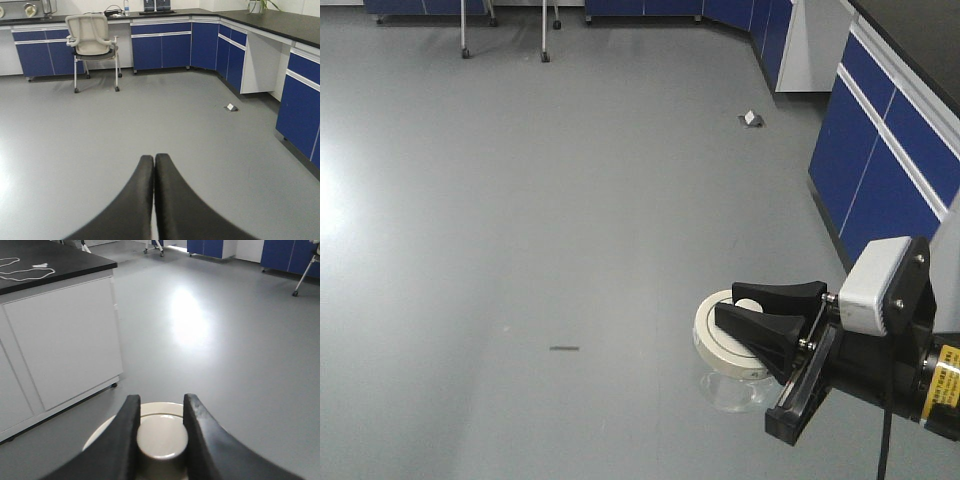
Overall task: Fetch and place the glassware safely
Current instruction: 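Hold the jar in the right gripper while the base drives to another bench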
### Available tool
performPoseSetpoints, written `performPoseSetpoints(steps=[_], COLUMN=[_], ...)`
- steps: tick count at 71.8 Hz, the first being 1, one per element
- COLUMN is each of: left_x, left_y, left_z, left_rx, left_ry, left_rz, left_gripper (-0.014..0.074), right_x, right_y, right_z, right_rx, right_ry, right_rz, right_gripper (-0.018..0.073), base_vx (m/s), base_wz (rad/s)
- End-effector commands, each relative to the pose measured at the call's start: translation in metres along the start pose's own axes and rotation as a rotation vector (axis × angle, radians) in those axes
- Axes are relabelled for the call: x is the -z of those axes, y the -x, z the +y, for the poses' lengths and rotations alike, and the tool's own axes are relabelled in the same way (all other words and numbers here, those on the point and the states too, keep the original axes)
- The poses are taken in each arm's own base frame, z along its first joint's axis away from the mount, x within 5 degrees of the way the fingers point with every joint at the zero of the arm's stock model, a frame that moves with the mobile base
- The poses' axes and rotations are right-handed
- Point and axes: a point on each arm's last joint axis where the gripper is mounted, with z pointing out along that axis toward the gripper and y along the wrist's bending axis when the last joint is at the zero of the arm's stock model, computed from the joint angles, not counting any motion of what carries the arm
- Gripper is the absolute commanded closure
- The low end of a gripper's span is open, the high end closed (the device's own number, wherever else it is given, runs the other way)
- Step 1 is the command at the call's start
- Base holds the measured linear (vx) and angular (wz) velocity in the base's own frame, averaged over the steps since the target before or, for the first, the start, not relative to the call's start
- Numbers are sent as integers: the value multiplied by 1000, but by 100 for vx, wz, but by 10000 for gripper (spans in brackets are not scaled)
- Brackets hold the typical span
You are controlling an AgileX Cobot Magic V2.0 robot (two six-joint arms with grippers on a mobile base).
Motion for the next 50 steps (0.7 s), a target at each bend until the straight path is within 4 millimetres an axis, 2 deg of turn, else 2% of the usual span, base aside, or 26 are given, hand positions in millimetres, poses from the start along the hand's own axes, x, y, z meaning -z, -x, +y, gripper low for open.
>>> performPoseSetpoints(steps=[1, 28, 50], left_x=[0, 0, 0], left_y=[15, 15, 15], left_z=[-1, -1, -1], left_rx=[10, 10, 10], left_ry=[-11, -11, -10], left_rz=[-87, -87, -87], left_gripper=[603, 603, 603], right_x=[3, 2, 2], right_y=[19, 18, 18], right_z=[1, 1, 1], right_rx=[-4, -4, -5], right_ry=[19, 15, 15], right_rz=[-109, -106, -106], right_gripper=[563, 563, 563], base_vx=[69, 72, 74], base_wz=[-9, 0, 17])
